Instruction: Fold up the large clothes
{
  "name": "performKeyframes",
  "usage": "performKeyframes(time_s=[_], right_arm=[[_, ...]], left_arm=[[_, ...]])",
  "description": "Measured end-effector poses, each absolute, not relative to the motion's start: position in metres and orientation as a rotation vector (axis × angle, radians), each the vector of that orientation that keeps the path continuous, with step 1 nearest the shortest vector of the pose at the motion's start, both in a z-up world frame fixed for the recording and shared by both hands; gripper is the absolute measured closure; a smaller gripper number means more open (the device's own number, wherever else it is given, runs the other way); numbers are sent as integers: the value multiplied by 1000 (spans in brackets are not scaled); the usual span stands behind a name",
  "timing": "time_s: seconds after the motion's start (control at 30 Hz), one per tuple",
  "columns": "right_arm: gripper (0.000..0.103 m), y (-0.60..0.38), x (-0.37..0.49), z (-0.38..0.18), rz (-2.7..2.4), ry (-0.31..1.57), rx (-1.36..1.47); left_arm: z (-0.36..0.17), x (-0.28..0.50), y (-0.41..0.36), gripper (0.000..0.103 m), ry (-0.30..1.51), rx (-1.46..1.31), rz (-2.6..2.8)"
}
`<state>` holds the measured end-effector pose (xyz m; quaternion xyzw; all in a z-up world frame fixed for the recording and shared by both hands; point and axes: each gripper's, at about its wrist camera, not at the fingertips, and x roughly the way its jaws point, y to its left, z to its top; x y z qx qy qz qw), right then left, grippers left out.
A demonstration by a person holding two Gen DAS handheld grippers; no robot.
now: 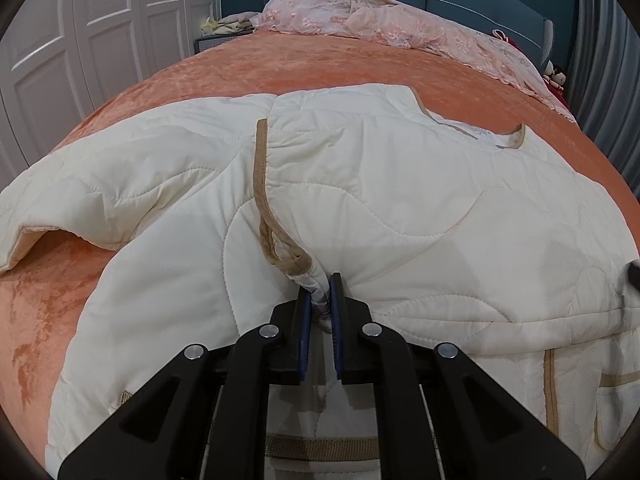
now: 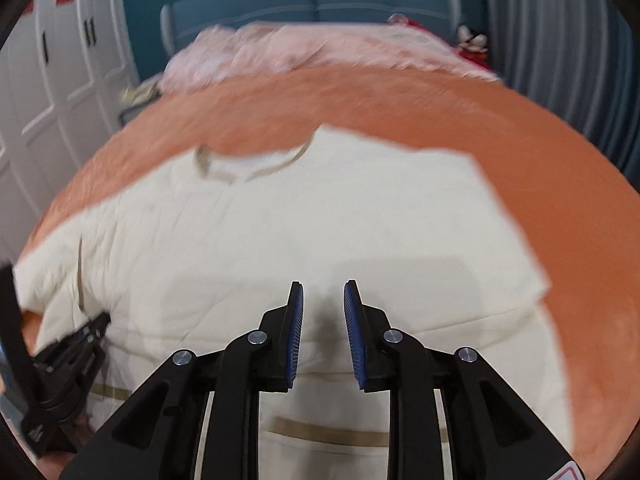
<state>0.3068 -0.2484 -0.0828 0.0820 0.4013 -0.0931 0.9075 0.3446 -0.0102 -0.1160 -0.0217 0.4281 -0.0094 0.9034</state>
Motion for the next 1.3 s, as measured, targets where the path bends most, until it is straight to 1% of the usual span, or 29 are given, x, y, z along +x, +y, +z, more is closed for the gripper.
performKeyframes(time_s=[0.1, 0.4, 0.47, 0.5, 0.53, 0.57, 0.63, 0.7, 0.73, 0.83, 0.97, 1.07, 1.1, 1.13, 1.17, 1.2, 1.23, 1.3], right_arm=[[81, -239, 310, -108, -201, 865, 149], [81, -236, 309, -122, -204, 856, 137], [81, -234, 311, -120, -205, 859, 138], [81, -235, 310, -117, -204, 862, 145], [81, -235, 309, -113, -207, 864, 145], [80, -233, 304, -107, -214, 866, 135], [78, -225, 286, -95, -210, 853, 115], [76, -216, 263, -89, -172, 843, 116], [75, -211, 248, -86, -151, 841, 114], [72, -203, 214, -82, -126, 846, 122], [71, -201, 181, -83, -110, 870, 208], [71, -198, 167, -88, -107, 899, 243], [71, -195, 162, -90, -106, 912, 242], [71, -192, 157, -91, -106, 917, 236], [71, -190, 154, -91, -104, 921, 229], [71, -190, 152, -91, -102, 924, 223], [71, -188, 150, -90, -100, 926, 210], [70, -186, 146, -87, -95, 926, 186]], left_arm=[[-116, 344, -11, 95, 877, -44, -19], [-115, 343, -7, 93, 867, -70, -31], [-109, 341, 12, 86, 878, -184, -72], [-105, 338, 26, 75, 890, -258, -94], [-100, 335, 42, 61, 901, -332, -115], [-93, 327, 65, 54, 905, -416, -123], [-79, 307, 108, 34, 878, -499, -77], [-66, 288, 168, 24, 848, -514, 37], [-64, 284, 189, 22, 843, -518, 83], [-70, 276, 279, 22, 867, -591, 257], [-86, 265, 381, 22, 832, -800, 425], [-95, 270, 410, 26, 790, -875, 435], [-93, 275, 412, 35, 790, -862, 444], [-91, 283, 410, 56, 798, -834, 441], [-91, 290, 407, 69, 817, -816, 431], [-90, 297, 404, 94, 841, -804, 419], [-86, 304, 399, 94, 853, -797, 400], [-58, 317, 384, 96, 825, -731, 357]])
